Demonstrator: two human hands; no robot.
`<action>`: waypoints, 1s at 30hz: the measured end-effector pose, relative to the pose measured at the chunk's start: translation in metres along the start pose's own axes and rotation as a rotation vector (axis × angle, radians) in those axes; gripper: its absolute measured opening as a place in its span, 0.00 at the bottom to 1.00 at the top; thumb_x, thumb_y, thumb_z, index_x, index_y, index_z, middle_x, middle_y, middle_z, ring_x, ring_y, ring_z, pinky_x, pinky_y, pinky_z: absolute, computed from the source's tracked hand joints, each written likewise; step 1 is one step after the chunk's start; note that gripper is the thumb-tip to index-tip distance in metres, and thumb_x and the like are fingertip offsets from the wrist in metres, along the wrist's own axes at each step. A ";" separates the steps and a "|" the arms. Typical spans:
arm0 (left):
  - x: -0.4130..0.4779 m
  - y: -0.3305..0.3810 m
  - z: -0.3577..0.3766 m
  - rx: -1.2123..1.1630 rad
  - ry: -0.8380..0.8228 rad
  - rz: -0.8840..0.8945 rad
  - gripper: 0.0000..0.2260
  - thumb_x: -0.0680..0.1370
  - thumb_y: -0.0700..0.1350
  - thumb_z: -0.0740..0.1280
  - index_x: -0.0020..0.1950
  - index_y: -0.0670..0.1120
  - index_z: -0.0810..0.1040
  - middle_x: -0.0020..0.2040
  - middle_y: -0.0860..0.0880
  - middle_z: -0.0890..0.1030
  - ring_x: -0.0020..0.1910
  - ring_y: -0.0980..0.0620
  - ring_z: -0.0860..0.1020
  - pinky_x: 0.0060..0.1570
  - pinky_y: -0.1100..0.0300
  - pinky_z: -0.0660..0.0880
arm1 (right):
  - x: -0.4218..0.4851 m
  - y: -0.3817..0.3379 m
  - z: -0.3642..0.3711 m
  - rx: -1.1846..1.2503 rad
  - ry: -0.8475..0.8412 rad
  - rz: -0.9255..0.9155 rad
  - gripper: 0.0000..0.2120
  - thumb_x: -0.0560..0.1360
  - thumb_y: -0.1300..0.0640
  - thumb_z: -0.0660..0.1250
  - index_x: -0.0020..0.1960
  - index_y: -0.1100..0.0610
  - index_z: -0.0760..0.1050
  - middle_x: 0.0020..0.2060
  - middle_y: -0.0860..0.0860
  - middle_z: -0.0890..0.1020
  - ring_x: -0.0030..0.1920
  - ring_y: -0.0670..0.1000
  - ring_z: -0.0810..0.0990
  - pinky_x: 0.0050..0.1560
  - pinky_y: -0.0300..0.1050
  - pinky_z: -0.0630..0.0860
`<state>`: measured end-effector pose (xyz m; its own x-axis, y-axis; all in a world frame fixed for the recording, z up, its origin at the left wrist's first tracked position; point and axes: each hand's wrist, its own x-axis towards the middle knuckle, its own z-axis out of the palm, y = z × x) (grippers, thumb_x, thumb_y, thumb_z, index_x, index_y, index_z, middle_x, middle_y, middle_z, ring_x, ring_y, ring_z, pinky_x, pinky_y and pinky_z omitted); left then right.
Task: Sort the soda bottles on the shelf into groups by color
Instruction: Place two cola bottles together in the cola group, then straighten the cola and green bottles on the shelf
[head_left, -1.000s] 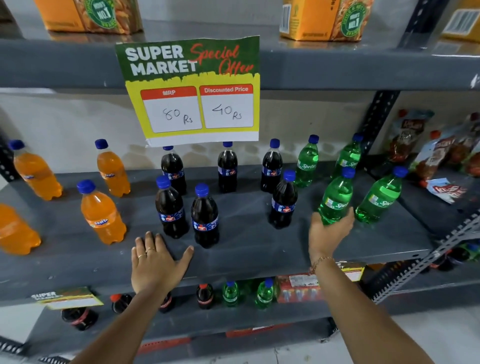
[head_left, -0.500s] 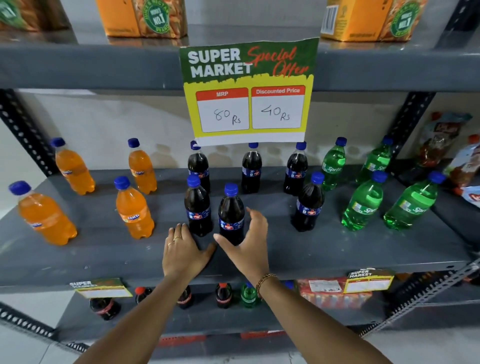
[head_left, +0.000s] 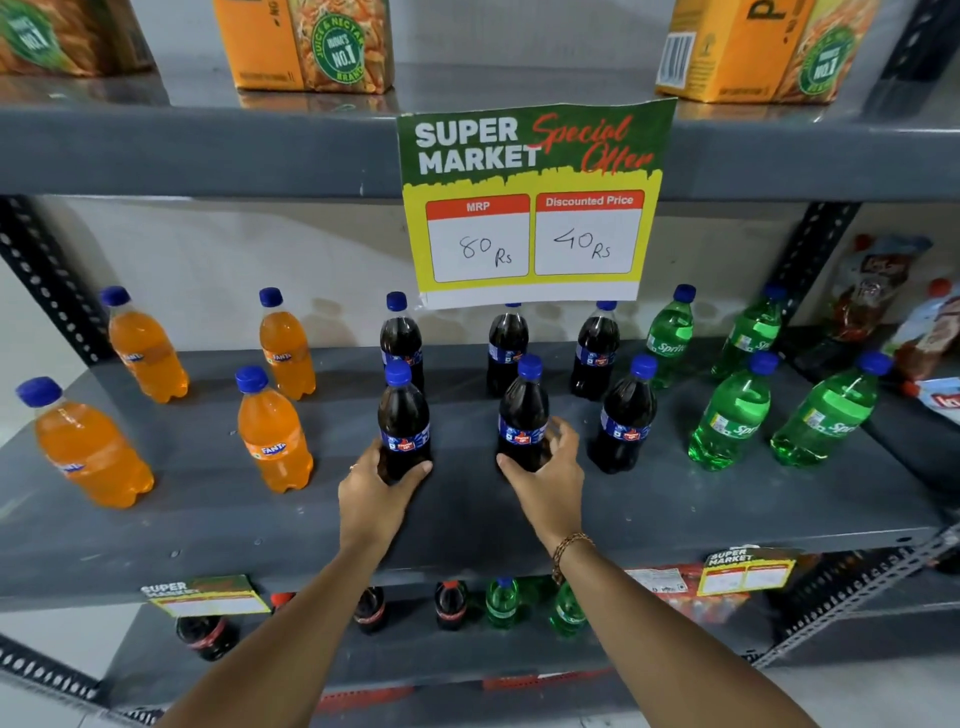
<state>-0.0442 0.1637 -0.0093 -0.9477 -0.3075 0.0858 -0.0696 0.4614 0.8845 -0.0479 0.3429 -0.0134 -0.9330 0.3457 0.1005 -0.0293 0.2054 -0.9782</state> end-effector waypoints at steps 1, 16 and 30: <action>0.001 -0.001 -0.001 -0.008 0.007 -0.005 0.24 0.70 0.49 0.74 0.64 0.45 0.74 0.57 0.44 0.81 0.59 0.45 0.75 0.54 0.56 0.70 | 0.000 0.001 0.000 -0.001 0.000 0.009 0.34 0.66 0.63 0.74 0.67 0.56 0.61 0.55 0.45 0.75 0.55 0.44 0.76 0.57 0.38 0.69; 0.001 -0.007 0.001 -0.032 0.034 0.031 0.25 0.68 0.49 0.75 0.63 0.46 0.75 0.55 0.46 0.82 0.55 0.49 0.78 0.52 0.61 0.71 | -0.004 0.006 -0.001 -0.007 -0.022 -0.010 0.37 0.68 0.62 0.73 0.70 0.54 0.56 0.64 0.52 0.75 0.57 0.45 0.75 0.58 0.39 0.69; -0.034 0.001 0.027 0.359 0.273 0.644 0.27 0.77 0.61 0.54 0.41 0.37 0.76 0.43 0.37 0.80 0.51 0.44 0.74 0.52 0.53 0.65 | -0.011 0.019 -0.048 0.051 0.168 -0.150 0.09 0.71 0.54 0.62 0.46 0.45 0.63 0.36 0.52 0.71 0.35 0.49 0.71 0.36 0.34 0.67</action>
<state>-0.0207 0.1975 -0.0237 -0.7289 -0.0606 0.6819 0.3266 0.8446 0.4242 -0.0209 0.3868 -0.0247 -0.8439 0.4632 0.2705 -0.1856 0.2209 -0.9575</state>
